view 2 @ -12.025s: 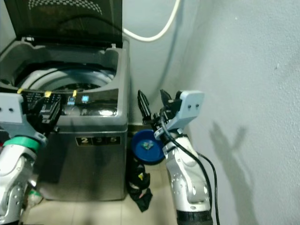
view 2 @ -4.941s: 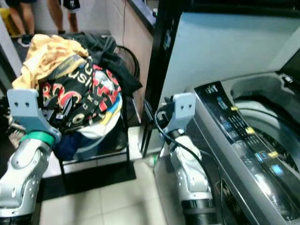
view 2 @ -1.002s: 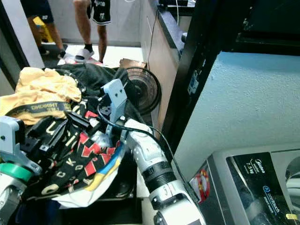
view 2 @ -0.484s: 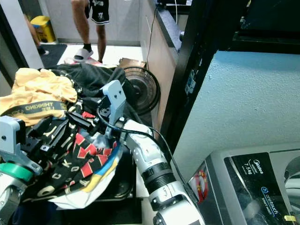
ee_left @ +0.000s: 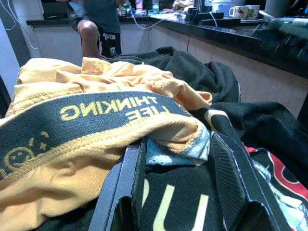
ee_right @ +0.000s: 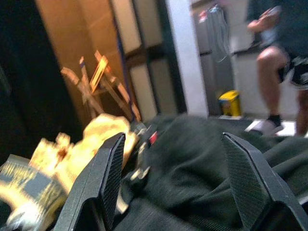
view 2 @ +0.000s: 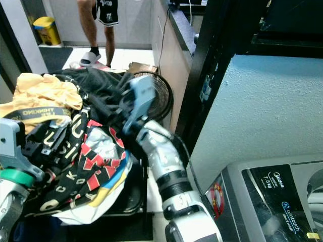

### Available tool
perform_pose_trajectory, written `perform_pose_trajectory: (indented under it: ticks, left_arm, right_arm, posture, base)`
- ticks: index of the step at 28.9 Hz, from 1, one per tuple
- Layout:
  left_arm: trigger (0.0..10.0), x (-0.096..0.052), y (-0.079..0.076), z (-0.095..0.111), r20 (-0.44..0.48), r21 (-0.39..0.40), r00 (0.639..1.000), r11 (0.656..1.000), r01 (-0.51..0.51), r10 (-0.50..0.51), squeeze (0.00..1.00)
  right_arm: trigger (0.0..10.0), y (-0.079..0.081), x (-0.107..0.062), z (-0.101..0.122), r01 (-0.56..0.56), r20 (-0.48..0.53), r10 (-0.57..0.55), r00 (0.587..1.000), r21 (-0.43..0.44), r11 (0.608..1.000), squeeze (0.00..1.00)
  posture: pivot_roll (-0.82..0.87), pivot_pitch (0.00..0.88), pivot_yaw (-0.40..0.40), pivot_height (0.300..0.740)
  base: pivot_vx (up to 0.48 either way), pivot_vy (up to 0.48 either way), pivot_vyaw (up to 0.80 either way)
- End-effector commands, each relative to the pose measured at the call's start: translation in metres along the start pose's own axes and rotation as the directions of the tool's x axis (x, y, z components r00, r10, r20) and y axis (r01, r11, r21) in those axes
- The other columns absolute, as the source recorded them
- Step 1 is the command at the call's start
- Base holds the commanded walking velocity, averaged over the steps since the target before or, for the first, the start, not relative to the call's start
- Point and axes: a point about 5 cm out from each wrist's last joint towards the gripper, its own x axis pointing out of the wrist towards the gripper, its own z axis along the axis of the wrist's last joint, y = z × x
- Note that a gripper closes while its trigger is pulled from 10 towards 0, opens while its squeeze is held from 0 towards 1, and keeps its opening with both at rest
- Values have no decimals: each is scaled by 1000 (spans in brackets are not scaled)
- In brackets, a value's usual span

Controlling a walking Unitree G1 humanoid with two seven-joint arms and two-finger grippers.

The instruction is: Clothes washing

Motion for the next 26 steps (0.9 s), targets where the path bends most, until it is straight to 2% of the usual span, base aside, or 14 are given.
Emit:
perform_pose_trajectory:
  ticks: [1,7,19,21,26]
  left_arm:
    - [10000,-1,1,-4,-19,-8,1000,1000,-2,2,0]
    - [10000,0,-4,-3,-8,-9,1000,1000,14,-14,0]
    - [10000,1,-3,-4,-11,-22,1000,1000,0,0,0]
    - [10000,1,-4,-3,-6,-21,1000,1000,11,-11,0]
    - [10000,0,-4,0,11,-15,1000,1000,3,-3,0]
  right_arm:
    - [10000,2,3,5,-5,21,5,1000,4,1000,0]
    - [10000,2,-1,5,-8,24,8,1000,-8,1000,0]
    - [10000,2,3,6,-3,31,3,1000,-7,1000,0]
    - [10000,2,3,6,-4,28,4,1000,-10,1000,0]
    - [10000,3,3,6,-8,25,9,1000,-13,1000,0]
  posture:
    - [81,13,9,740]
    - [81,13,9,740]
    - [80,12,4,740]
    - [78,12,3,740]
    - [81,12,-3,740]
  base:
    - [0,0,0]
    - [0,400,0]
    - [0,480,0]
    - [0,0,0]
    - [0,-480,0]
